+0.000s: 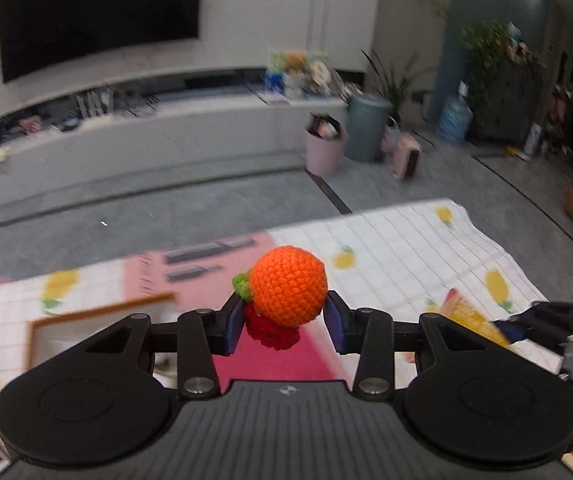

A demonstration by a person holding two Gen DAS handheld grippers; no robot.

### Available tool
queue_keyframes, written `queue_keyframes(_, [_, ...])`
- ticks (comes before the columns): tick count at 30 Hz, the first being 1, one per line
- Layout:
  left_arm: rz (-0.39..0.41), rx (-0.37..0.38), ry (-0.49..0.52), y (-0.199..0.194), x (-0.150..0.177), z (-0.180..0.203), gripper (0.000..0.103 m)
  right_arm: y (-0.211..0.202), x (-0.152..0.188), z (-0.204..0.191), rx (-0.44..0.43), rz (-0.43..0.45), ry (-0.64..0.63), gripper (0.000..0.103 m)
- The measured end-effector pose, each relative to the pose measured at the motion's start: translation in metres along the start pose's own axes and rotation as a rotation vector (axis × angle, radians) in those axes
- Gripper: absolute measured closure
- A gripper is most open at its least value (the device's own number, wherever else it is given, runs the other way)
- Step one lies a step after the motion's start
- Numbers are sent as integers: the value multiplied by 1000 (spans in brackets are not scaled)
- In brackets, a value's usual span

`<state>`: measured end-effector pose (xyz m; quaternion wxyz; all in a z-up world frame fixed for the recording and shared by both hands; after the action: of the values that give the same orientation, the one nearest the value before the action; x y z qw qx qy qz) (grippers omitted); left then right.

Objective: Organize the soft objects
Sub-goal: 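Carry the crochet fruit and snack packet with both tools to the orange box, then drop the crochet fruit into the box with the left tool while the right tool releases the packet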

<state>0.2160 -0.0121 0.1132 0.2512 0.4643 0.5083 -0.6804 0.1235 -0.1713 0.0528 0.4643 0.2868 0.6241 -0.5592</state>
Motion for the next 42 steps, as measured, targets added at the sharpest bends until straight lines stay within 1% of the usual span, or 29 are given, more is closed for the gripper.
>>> queue_keyframes(2, [12,-30,-6,-10,-3,-22,55,-3,-20,-20,-18,45,-8,54])
queue_keyframes(6, [13,-88,-35,-23,3,-65,55,3,-50,-61,-76,98,-16,54])
queue_keyframes(9, [4,-118,-49,-26,15,-93,55,15,-63,-92,-122,117,-31,54])
queue_keyframes(11, [-8,-135,-50,-24,23,-104,55,24,-66,-111,-153,114,-38,54])
queue_keyframes(15, [-28,-158,-43,-14,40,-125,55,42,-59,-139,-190,96,-52,54])
queue_keyframes(18, [-61,-174,-42,1,58,-134,55,56,-48,-150,-210,72,-64,54])
queue_keyframes(20, [-84,-184,-37,12,70,-140,55,67,-40,-155,-204,55,-81,54])
queue_keyframes(25, [-136,-246,-31,32,101,-163,55,81,-25,-158,-215,28,-94,54])
queue_keyframes(29, [-154,-280,-34,45,119,-175,55,85,-18,-158,-210,15,-117,54])
queue_keyframes(34, [-164,-315,-27,48,130,-183,53,88,-15,-156,-204,4,-123,54])
queue_keyframes(37, [-160,-306,-39,44,133,-184,49,88,-14,-157,-201,2,-127,54])
queue_keyframes(38, [-153,-301,-39,41,133,-184,42,88,-14,-159,-203,1,-127,54])
queue_keyframes(39, [-144,-297,-32,40,132,-183,30,88,-13,-160,-207,0,-128,54])
queue_keyframes(40, [-126,-291,-23,38,130,-184,25,88,-14,-162,-211,0,-129,54])
queue_keyframes(42, [-71,-293,-16,27,125,-183,21,86,-14,-167,-216,-1,-127,54])
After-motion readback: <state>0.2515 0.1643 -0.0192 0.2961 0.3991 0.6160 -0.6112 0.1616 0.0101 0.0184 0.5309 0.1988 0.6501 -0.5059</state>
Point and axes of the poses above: each gripper's, at about its wrist camera, not at the fingertips, and y roughly the way its jaws point, z to its right, x to its underside, the point moved 7 cm from there along y, roughly the way its jaws point, and after that the axes turned 13 degrees about z, right-handed, at the moved point
